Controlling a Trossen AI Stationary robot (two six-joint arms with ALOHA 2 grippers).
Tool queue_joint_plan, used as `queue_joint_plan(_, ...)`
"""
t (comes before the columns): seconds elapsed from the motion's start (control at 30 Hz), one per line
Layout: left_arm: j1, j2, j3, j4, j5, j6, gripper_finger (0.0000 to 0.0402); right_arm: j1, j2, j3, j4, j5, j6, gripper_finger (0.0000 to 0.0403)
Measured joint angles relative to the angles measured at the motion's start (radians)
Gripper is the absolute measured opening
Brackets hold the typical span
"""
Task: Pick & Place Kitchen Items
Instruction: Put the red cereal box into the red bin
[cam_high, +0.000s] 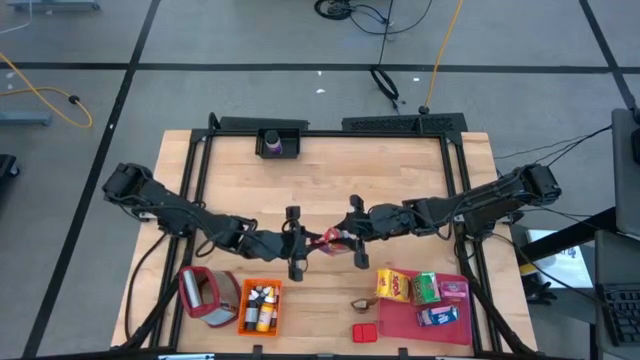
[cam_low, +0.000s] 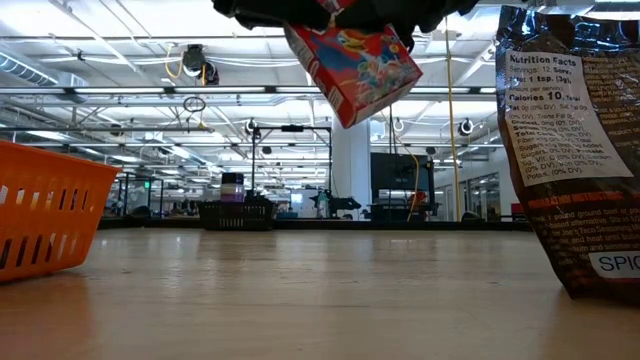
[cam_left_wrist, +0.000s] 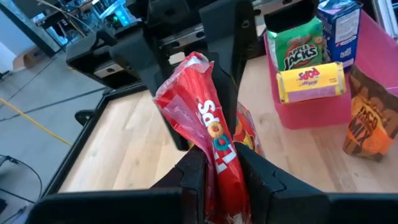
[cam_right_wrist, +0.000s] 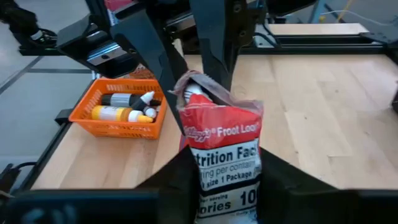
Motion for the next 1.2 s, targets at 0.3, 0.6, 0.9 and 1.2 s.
queue_joint_plan(0.3, -0.001, -0.011, 0.001, -0.042, -0.033, -0.030, 0.0063, 0.007, 0.000, 0.000, 0.004, -0.037, -0.012, 0.0067)
queue_joint_plan(0.6, -0.007, -0.109, 0.001, -0.128, -0.030, -0.055, 0.0063, 0.018, -0.003, 0.005, 0.019, -0.021, -0.020, 0.0067)
queue_joint_plan(0.9, -0.004, -0.113, 0.003, -0.247, -0.025, -0.094, 0.0063, 0.018, -0.004, 0.002, 0.004, -0.032, -0.024, 0.0066)
queue_joint_plan(1.2, -0.005, -0.153, -0.002, -0.340, -0.092, -0.114, 0.0107, 0.037, -0.016, -0.002, -0.053, -0.071, -0.016, 0.0066)
